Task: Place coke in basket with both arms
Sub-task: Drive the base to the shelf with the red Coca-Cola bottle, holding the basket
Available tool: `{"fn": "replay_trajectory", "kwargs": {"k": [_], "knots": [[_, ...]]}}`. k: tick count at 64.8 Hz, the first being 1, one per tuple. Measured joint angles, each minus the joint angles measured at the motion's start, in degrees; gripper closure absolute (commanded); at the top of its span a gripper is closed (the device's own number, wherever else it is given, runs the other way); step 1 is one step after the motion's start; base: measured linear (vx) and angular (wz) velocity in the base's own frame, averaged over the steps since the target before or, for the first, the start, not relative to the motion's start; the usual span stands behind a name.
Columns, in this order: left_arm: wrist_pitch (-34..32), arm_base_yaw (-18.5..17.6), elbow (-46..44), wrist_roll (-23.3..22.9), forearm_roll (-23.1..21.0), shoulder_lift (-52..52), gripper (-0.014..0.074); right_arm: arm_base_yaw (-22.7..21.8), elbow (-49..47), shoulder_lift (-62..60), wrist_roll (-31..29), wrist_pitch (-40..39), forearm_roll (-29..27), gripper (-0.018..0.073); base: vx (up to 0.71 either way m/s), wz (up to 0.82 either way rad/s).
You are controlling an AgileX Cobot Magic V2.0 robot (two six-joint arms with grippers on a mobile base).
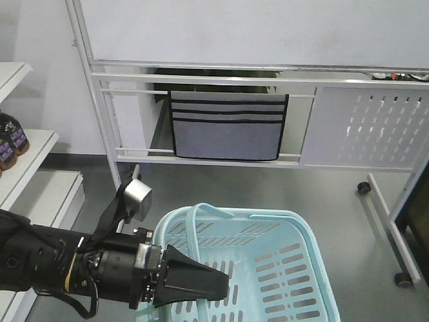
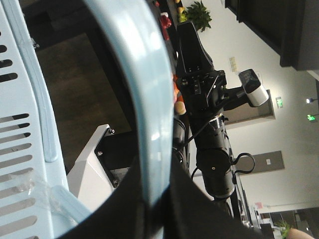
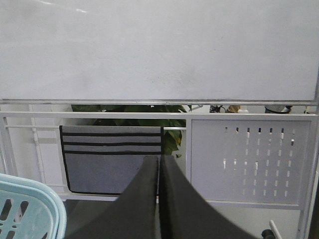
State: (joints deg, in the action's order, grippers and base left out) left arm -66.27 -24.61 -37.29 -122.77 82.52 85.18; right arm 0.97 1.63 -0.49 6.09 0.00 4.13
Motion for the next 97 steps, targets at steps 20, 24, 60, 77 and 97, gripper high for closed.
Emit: {"fn": "replay_trajectory", "kwargs": {"k": [20,24,60,77,97], "knots": [[0.00,0.00,0.00,0.00,0.00,0.00,0.0603,0.00,0.00,0.00,0.00,0.00,0.00,0.0564,0.24,0.30],[0.00,0.00,0.00,0.00,0.00,0.00,0.0603,0.00,0.00,0.00,0.00,0.00,0.00,0.0564,0.21,0.45],[0.00,0.00,0.00,0.00,0.00,0.00,0.0603,0.00,0.00,0.00,0.00,0.00,0.00,0.0564,0.16,0.59],[0.00,0.00,0.00,0.00,0.00,0.00,0.0603,0.00,0.00,0.00,0.00,0.00,0.00,0.0564,0.13,0.54],[0.00,0.00,0.00,0.00,0.00,0.00,0.0603,0.00,0.00,0.00,0.00,0.00,0.00,0.0564,0.10,0.54]]}}
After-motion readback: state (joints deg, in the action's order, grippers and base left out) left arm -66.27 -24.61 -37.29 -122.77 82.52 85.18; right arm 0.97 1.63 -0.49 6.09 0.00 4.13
